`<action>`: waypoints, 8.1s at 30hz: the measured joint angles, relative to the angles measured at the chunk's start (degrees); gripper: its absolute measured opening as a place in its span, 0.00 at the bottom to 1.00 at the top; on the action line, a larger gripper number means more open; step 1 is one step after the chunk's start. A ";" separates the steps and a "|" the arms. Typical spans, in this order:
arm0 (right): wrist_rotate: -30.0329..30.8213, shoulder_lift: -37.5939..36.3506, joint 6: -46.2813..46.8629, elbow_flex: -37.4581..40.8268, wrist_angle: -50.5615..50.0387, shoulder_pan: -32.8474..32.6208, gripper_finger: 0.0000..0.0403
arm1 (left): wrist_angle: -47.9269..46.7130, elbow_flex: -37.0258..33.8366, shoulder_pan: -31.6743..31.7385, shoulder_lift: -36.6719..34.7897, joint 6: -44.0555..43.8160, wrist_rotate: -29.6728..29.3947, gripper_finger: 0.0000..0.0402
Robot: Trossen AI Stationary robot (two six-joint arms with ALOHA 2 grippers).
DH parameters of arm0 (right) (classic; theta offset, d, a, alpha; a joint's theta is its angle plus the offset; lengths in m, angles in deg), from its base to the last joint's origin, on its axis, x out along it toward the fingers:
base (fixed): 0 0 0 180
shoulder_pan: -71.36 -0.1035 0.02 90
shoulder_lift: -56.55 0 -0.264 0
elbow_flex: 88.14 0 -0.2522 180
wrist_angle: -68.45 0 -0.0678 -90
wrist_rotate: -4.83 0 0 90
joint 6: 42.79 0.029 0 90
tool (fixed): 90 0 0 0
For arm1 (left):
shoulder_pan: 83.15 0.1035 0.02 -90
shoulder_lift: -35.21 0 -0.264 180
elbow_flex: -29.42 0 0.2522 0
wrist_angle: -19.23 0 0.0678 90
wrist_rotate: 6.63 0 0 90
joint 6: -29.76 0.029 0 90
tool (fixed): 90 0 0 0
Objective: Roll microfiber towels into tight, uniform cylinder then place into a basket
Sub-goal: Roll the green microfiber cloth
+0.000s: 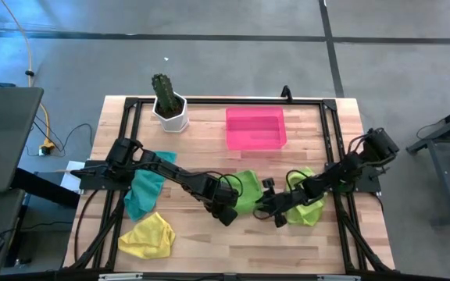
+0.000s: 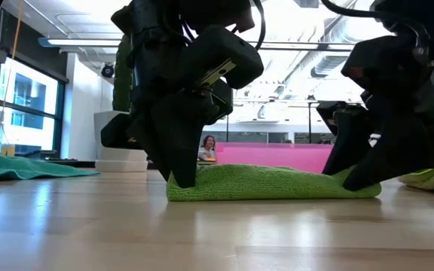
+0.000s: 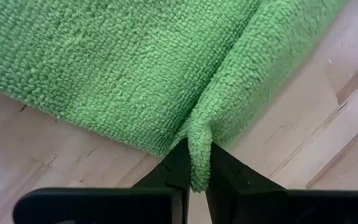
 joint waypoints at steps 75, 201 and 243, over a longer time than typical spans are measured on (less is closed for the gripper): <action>-6.09 0.02 12.31 0.13 -1.35 2.14 0.51 | -7.19 5.22 -6.69 1.33 47.22 -22.65 0.45; -2.11 -0.22 -3.27 -4.07 -3.81 0.70 0.33 | -10.38 5.25 2.29 3.10 -0.95 4.52 0.09; -9.49 0.86 -0.28 -4.30 -6.90 12.50 0.49 | -10.33 5.69 2.27 3.10 3.58 4.57 0.09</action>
